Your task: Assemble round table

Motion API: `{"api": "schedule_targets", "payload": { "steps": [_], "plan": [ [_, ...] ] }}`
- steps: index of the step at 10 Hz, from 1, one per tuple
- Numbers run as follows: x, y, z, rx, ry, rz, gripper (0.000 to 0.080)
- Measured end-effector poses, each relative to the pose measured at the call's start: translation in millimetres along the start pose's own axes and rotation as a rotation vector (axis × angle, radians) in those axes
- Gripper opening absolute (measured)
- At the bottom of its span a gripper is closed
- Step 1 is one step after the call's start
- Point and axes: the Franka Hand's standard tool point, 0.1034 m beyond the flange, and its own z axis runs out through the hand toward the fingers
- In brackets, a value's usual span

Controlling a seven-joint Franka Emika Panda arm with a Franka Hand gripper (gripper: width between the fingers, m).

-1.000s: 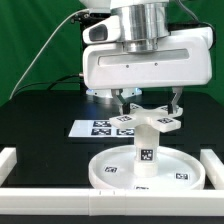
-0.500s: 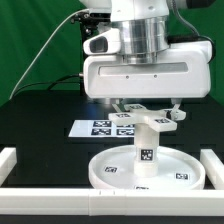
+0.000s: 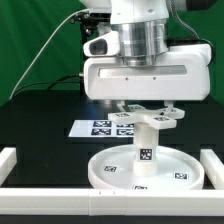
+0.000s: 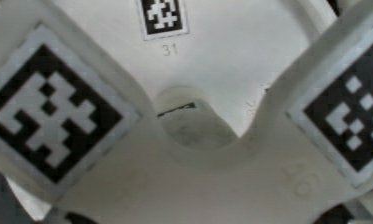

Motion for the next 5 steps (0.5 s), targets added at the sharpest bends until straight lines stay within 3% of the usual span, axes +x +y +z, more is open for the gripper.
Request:
{"api": "schedule_targets", "payload": {
  "steps": [2, 5],
  "plan": [
    [0.2, 0.3, 0.6, 0.001, 0.000, 0.083, 0.0449],
    [0.2, -1.2, 1.3, 0.001, 0.004, 0.488, 0.0449]
  ]
}}
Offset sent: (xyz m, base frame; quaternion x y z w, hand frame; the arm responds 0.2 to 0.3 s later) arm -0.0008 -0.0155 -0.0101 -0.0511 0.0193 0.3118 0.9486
